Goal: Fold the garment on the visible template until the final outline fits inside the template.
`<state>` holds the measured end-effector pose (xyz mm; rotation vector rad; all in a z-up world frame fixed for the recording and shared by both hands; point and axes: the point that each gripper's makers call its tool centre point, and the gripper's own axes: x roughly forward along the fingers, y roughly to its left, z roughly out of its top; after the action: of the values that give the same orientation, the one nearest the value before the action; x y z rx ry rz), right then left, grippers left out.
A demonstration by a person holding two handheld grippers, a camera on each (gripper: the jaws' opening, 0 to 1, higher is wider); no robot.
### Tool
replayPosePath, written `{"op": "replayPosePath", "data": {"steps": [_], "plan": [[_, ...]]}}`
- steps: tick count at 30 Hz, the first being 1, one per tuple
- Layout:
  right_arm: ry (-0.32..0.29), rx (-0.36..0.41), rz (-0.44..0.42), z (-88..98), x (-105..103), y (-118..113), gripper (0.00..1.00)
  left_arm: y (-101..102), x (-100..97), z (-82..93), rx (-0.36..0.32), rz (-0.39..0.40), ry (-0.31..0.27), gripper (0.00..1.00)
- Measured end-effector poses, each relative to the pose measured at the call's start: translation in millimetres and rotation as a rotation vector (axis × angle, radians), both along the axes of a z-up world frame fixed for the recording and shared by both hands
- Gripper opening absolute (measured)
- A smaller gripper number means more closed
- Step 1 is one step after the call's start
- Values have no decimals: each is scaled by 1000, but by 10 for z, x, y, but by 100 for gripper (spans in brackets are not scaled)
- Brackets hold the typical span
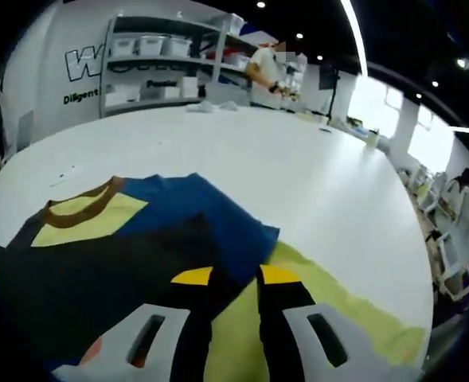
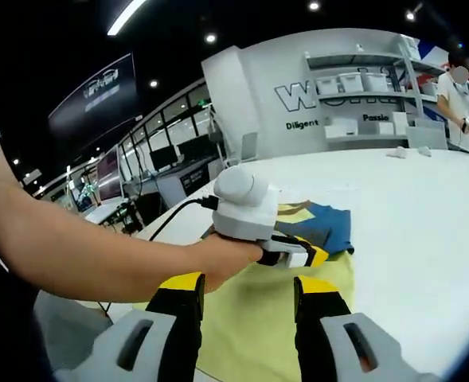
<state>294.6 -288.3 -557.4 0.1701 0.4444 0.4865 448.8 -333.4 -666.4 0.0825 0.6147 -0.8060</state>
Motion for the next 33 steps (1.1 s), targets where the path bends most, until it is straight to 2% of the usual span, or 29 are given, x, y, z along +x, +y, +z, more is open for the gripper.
{"op": "replayPosePath", "data": {"steps": [9,23,33], "plan": [[0,-4,0,-5,-8,1,43,30,18,43,-5,7,4,17],[1,-16,7,-18,-14,12,43,149,82,271,-24,27,-34,17],[-5,-29,17,-14,-28,38,43,427,93,501,-27,63,-82,20]]}}
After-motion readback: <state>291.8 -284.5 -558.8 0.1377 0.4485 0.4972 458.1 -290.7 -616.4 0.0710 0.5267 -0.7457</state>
